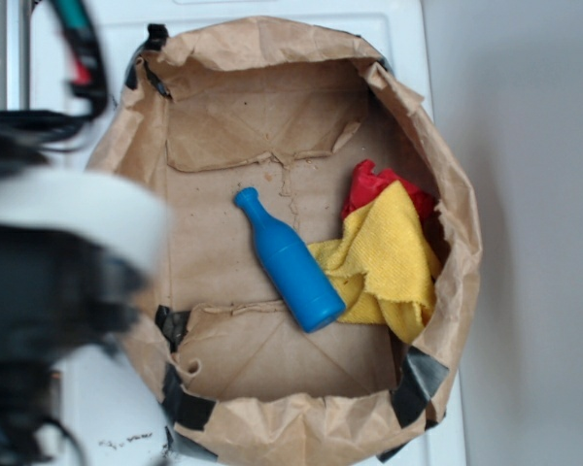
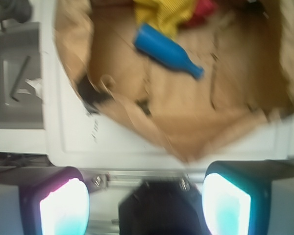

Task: Grab the blue bottle.

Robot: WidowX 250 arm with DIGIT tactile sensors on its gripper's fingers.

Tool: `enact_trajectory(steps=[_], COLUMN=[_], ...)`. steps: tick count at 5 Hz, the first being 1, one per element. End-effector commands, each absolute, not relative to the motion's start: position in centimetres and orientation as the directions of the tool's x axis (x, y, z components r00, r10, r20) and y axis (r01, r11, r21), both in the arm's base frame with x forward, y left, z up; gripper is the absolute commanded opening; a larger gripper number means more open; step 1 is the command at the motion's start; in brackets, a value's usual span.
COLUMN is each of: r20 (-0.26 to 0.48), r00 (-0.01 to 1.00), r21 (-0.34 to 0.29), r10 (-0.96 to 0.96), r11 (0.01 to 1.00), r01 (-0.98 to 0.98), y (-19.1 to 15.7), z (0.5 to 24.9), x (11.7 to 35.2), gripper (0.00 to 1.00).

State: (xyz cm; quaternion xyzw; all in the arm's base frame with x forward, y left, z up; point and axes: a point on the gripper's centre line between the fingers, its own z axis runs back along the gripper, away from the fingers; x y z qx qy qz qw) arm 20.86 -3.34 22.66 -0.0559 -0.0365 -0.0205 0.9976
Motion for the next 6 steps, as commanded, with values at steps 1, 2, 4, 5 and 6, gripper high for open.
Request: enact_trajectory(steps=[1,2,4,5,6], r20=[0.213,0.176,0.176,0.176,0.176], r00=[0.933,0.937,0.937,0.937,0.937], r21=[-0.139,-0.086,-0.086,-0.086,-0.086], r10=[-0.289,-0.302,-0.302,-0.302,-0.302], r11=[0.936,0.943,0.943,0.943,0.943], r01=[0.322,0.32,0.32,0.32,0.32], y=[-1.9,-0.7,-0.7,-0.7,-0.7], z=[19.0,14.5,14.5,14.5,14.5], x=[27.8,30.1,30.1,30.1,30.1], gripper=[1.0,1.0,1.0,1.0,1.0])
